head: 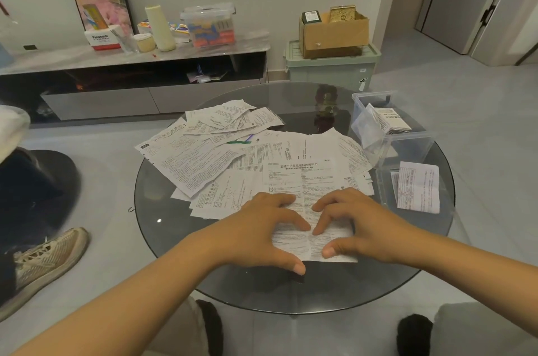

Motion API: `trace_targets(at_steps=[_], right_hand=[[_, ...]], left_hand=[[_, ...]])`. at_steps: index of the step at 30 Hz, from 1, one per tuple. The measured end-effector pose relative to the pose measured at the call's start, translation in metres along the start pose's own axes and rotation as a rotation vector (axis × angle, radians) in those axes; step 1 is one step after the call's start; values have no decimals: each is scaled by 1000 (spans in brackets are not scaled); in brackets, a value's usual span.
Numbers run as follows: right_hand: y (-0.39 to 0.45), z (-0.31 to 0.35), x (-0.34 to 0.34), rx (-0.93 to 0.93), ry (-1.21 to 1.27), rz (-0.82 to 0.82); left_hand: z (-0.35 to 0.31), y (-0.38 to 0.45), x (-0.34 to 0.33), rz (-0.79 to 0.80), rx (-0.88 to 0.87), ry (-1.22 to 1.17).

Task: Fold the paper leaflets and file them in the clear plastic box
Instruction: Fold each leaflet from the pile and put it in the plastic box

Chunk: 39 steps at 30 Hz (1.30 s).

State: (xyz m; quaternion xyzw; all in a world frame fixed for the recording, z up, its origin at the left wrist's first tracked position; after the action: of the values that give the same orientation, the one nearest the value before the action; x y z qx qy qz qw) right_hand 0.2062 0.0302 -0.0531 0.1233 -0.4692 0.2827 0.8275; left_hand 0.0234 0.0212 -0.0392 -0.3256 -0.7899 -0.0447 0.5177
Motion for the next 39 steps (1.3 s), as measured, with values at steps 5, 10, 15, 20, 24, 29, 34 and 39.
trace_targets(at_steps=[5,10,15,20,24,29,34,39], right_hand=[[2,1,0,-29,-3,-37],[-2,4,9,-28,-24,71],[-9,13,16,-44,-41,59],[-1,7,27,-105,-20,-67],[4,5,36,-136,39,-170],[13,-4,43,-276,252,-280],[23,-10,33,-336,156,-262],[26,-10,19,-305,-69,-245]], left_hand=[[-7,0,5,-43,-5,11],[-8,-2,13,-64,2,-47],[-4,-3,19,-109,33,-162],[1,0,19,-122,85,-161],[1,3,27,-261,101,-205],[5,12,31,-406,171,-294],[11,22,27,-485,258,-194],[11,28,13,-424,205,-75]])
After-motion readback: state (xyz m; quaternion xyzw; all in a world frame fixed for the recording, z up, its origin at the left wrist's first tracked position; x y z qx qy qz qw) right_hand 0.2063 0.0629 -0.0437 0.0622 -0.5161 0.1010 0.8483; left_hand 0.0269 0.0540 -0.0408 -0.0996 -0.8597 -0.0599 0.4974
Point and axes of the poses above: each hand's wrist, its own y-axis towards the middle knuckle, its own x-axis out of the back of the hand, z = x × y, the point moved 3 cm from there along y, towards the middle knuckle, and after that the axes turned 1 degree about -x, right-handed, at the moved point
